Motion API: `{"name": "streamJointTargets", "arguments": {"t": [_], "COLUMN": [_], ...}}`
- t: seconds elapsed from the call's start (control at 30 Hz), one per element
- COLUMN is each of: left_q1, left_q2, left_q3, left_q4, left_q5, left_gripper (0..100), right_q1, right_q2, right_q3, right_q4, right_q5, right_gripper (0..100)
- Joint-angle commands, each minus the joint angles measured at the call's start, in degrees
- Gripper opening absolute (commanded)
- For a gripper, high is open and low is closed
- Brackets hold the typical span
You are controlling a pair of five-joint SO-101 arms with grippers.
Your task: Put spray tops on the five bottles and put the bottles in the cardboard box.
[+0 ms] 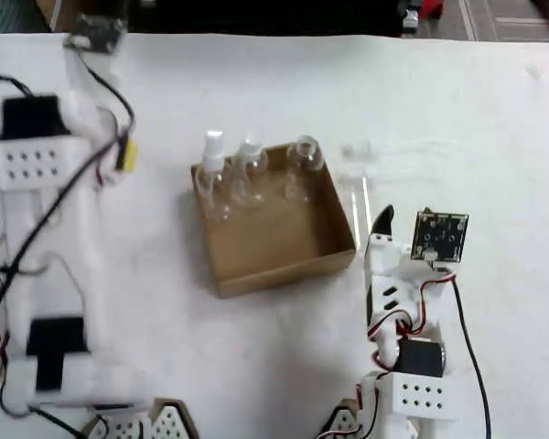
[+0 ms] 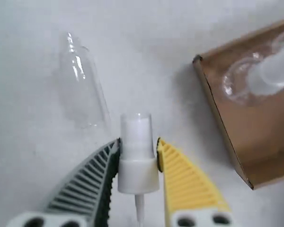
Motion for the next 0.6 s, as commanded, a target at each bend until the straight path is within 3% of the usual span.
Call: {"name": "streamJointTargets", "arguments": {"t": [0.0,0.23,0.37,0.57], "left_q1": [4.00,4.35,4.70,4.62], "left_q2": [-11.74,-27.91,-28.88,-17.98], "left_q3": [15.82,49.49,60.31,59.96], "left_q4": [-6.86,-33.49,-49.93,-52.84], "left_q5": [-0.18,-0.18,0.00,0.09], "left_gripper": [5,5,5,5], "right_q1": [0.31,0.31,0.31,0.31], "right_q2": [-0.66,-0.66,-0.66,-0.66], "right_q3": [-0.35,0.18,0.18,0.18], "right_q4": [-0.84,-1.01,-1.19,-1.27], "right_q5": [0.62,0.70,0.70,0.70], "right_gripper": [17.3,17.3,17.3,17.3]}}
